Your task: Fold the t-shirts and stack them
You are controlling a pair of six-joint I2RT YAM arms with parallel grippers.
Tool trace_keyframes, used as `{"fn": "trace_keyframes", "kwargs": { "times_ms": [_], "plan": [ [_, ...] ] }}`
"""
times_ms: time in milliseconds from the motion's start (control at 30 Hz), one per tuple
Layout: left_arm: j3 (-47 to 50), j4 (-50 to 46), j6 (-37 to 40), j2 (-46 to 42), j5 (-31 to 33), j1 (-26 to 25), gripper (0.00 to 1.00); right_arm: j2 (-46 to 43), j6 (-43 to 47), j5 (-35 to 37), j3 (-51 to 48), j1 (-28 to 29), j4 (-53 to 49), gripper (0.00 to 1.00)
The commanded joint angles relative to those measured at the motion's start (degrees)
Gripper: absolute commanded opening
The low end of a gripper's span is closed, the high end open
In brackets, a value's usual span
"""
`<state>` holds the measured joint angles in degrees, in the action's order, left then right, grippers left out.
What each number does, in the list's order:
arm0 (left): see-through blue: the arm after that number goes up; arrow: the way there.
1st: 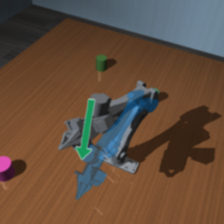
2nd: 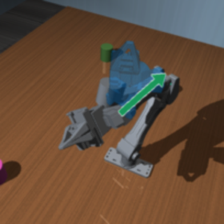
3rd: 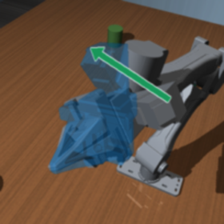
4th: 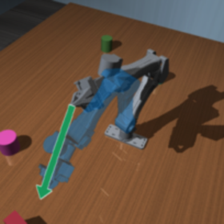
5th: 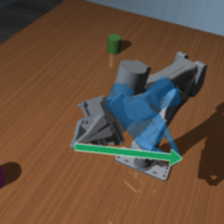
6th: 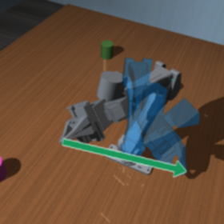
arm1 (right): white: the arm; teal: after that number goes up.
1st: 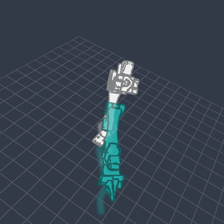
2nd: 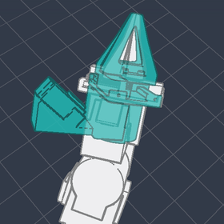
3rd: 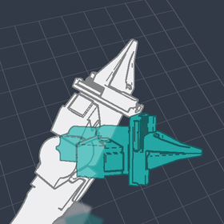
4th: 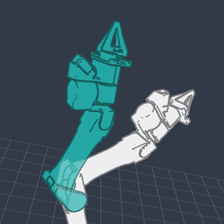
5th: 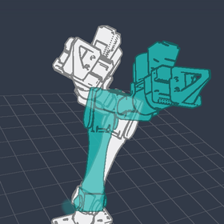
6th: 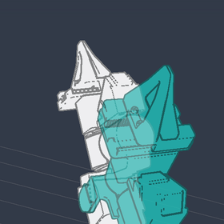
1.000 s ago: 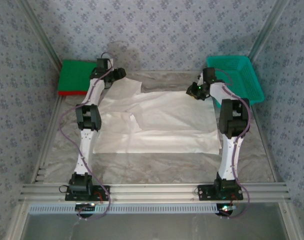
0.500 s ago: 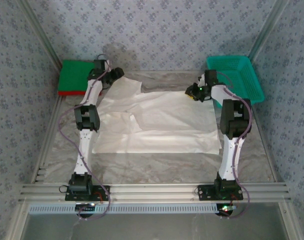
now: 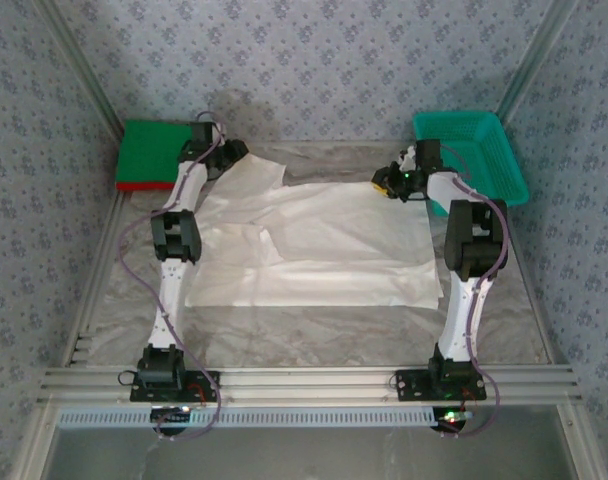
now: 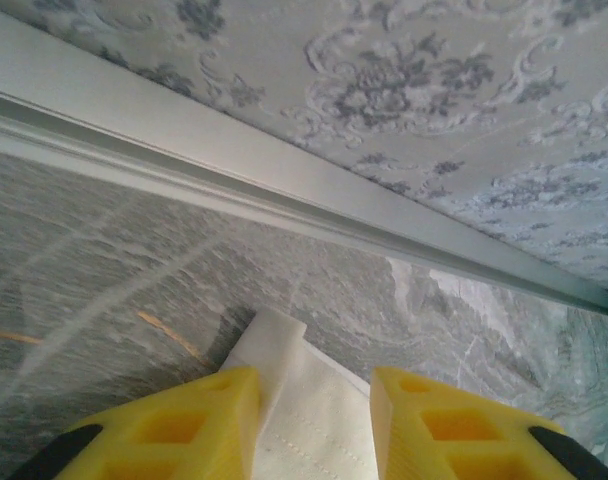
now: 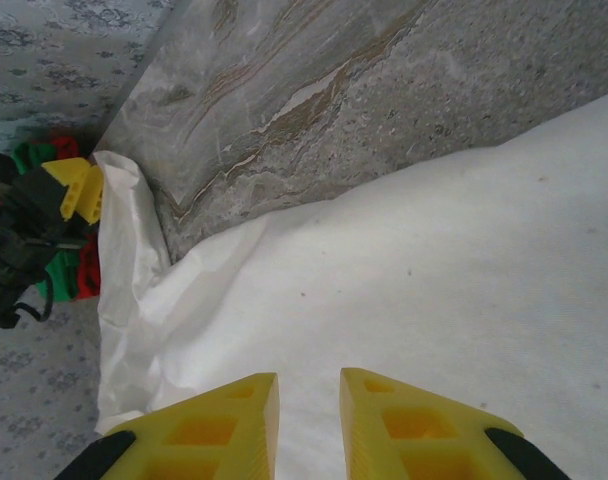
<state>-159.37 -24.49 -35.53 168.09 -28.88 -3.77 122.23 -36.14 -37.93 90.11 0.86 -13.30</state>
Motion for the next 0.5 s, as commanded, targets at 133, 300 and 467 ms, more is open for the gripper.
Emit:
{"fn": "trace_keyframes", "kwargs": {
  "times_ms": [133,300,467],
  "plan": [
    [-0.28,-4.76,0.73,2.24,-1.30,-2.03,0.00,-2.48,-4.40,-4.96,-1.38,-0.86,3.97,0.26],
    [-0.16,-9.60,5.86,-0.77,2.34,-2.41,0.00,-2.97,-4.35,-4.91,-1.51,-1.19,3.68,0.25],
    [0.35,-12.12,10.59,-5.53,4.38,-2.29,0.00,-2.97,-3.03,-4.12,-0.73,-0.56,2.08,0.26]
  ]
}}
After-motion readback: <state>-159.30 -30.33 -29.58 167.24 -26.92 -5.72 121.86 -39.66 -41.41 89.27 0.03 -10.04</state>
